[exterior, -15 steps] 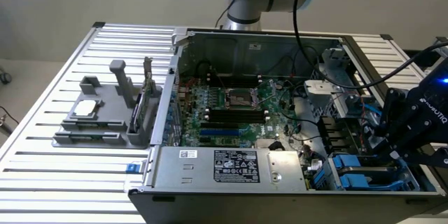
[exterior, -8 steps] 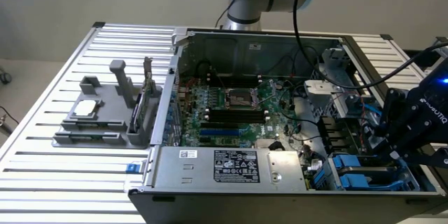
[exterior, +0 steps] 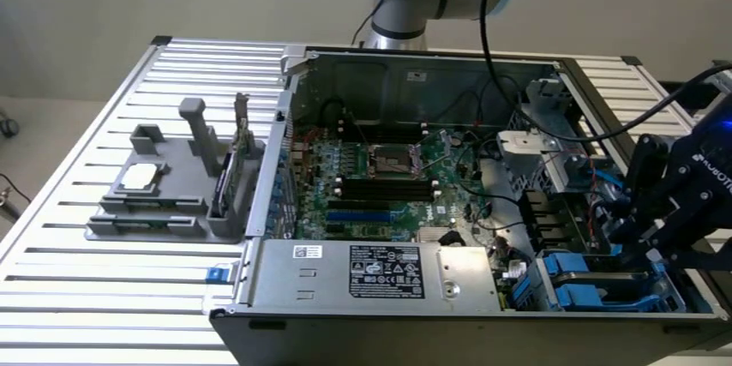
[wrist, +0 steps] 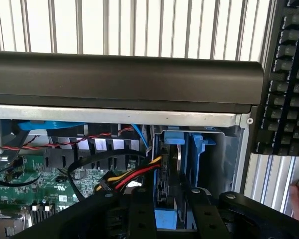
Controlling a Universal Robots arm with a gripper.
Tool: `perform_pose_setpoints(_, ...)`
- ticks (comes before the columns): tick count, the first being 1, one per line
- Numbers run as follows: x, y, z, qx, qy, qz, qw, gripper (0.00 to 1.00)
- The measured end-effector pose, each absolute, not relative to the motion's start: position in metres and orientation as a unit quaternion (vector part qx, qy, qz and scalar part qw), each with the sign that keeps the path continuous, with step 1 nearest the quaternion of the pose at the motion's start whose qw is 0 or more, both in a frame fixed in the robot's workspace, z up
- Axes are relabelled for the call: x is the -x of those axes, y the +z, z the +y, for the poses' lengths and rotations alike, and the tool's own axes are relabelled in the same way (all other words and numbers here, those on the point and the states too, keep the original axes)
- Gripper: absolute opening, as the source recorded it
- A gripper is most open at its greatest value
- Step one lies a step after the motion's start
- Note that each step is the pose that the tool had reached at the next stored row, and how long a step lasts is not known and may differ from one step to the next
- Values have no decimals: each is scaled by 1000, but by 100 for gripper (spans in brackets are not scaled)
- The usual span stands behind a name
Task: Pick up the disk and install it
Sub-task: 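Insert the disk into the insertion slot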
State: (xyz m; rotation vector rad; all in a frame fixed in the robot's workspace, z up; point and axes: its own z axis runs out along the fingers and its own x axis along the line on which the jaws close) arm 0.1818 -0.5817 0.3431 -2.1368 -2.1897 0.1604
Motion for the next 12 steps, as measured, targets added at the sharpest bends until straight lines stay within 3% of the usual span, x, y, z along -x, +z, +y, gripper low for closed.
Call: perform_pose_setpoints(12,-162,348,-583,697,52,-714,39,31)
